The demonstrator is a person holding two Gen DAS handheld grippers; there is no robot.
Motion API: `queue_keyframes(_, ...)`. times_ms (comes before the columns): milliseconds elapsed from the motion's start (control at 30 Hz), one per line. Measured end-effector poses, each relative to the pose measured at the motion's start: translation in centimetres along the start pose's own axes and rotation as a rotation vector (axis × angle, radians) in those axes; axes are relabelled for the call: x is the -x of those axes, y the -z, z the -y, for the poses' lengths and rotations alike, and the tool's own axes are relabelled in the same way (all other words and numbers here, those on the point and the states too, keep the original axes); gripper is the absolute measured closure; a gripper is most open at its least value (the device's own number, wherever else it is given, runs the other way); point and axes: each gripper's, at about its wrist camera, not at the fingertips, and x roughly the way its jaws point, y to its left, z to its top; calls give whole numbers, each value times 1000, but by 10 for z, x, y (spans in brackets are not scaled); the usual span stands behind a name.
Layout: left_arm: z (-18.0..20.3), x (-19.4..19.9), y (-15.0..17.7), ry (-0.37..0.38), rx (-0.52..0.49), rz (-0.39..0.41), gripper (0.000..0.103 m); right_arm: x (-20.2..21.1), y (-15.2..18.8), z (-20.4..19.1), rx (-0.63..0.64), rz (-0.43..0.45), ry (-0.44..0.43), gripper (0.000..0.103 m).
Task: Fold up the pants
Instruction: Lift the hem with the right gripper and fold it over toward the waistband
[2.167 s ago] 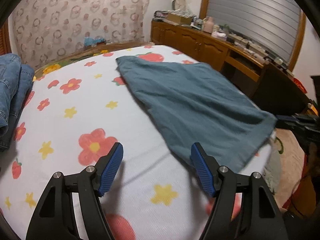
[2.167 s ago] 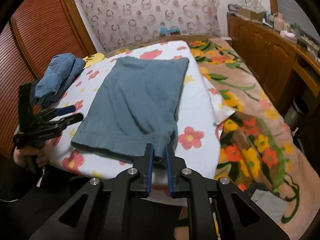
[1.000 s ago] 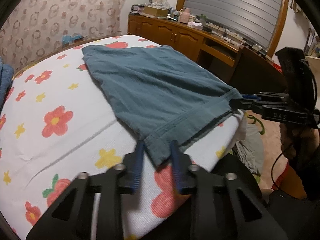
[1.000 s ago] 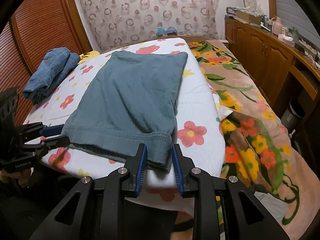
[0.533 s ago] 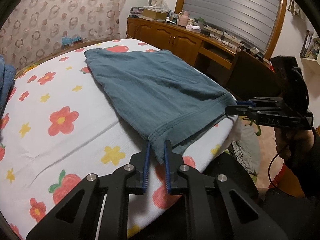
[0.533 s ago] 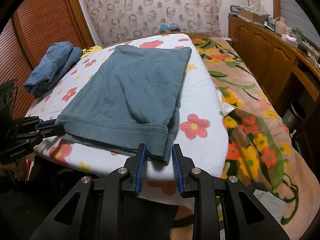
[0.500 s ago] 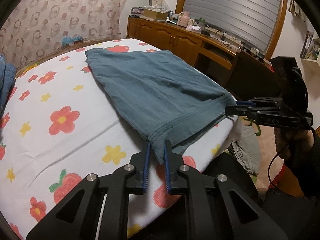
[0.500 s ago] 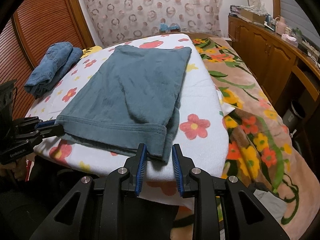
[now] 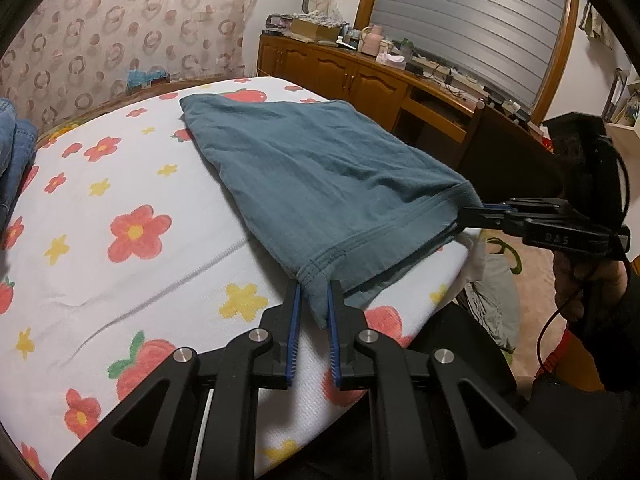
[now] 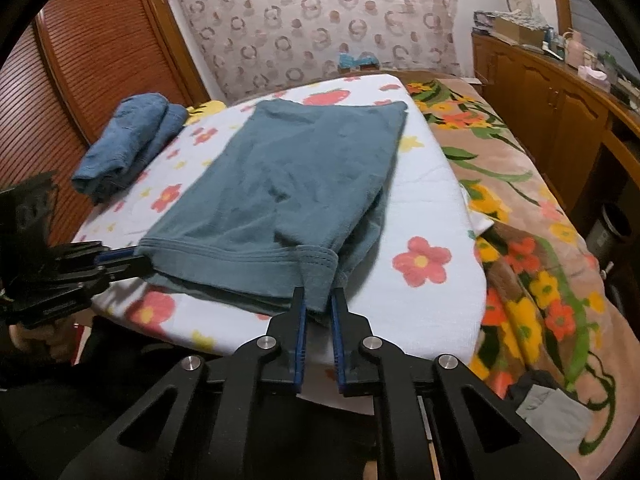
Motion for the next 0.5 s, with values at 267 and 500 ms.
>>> queue_keyframes(267, 0, 10, -1, -6, -16, 12, 90, 9, 2, -7, 24, 18, -25, 95)
queue_keyframes(500, -4, 30, -5, -13, -17, 32, 91, 22, -3, -20, 55, 45, -63, 95)
